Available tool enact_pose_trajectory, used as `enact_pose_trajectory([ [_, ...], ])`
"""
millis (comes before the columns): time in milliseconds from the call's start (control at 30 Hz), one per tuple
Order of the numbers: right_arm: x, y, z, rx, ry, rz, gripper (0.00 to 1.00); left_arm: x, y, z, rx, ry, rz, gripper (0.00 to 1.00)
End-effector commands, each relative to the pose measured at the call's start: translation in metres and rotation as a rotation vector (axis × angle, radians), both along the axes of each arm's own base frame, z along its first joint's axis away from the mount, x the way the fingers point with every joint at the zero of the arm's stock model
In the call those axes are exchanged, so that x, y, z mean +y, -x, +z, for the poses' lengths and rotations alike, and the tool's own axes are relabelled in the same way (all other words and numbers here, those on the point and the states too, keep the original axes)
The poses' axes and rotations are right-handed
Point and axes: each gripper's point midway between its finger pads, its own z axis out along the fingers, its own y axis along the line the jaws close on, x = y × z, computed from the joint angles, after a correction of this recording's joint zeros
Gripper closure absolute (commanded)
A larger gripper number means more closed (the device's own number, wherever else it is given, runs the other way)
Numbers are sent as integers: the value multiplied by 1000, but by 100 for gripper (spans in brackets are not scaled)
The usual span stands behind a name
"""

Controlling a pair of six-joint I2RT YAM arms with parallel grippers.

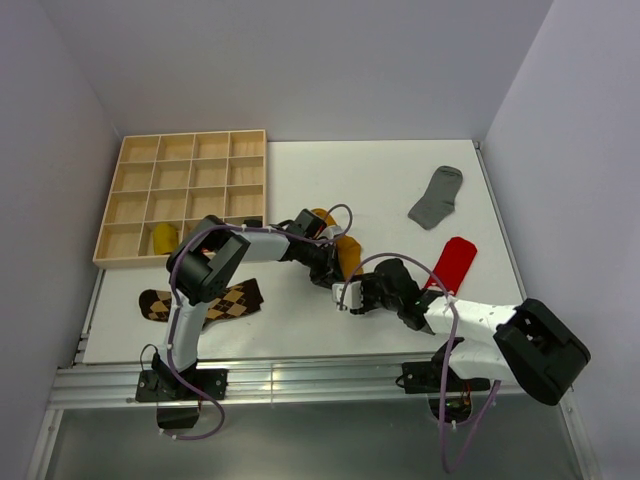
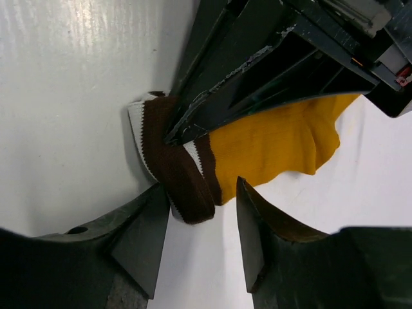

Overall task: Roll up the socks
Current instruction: Roll the sock at the center of the board.

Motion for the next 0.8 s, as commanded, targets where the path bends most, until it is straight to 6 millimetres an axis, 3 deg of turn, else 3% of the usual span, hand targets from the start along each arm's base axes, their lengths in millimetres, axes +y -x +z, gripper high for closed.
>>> enact_pose_trajectory([
  [0,8,-13,9,-48,7,0,48,34,24,-57,57,-210,-21,100],
  [67,8,-13,6,-31,20,-4,55,33,24,-56,55,-209,-22,99],
  [133,7,-13,1,6,53,-6,76,33,23,-55,50,-208,-20,98],
  [267,6,1,-6,110,80,10,81,36,18,-51,17,-215,7,86],
  [300,6,5,-6,139,85,15,81,35,14,-45,-2,-204,22,79],
  [433,5,28,-11,288,88,35,82,39,-1,-33,-75,-186,100,64],
  [633,5,51,-7,503,83,36,84,45,-22,-17,-199,-183,217,58],
  [667,10,48,-1,518,70,42,84,51,-24,-22,-216,-218,245,58],
  [700,5,55,-5,595,80,34,84,50,-30,-14,-255,-199,261,58],
  [767,2,56,-4,665,85,29,83,61,-28,-17,-274,-234,286,57],
])
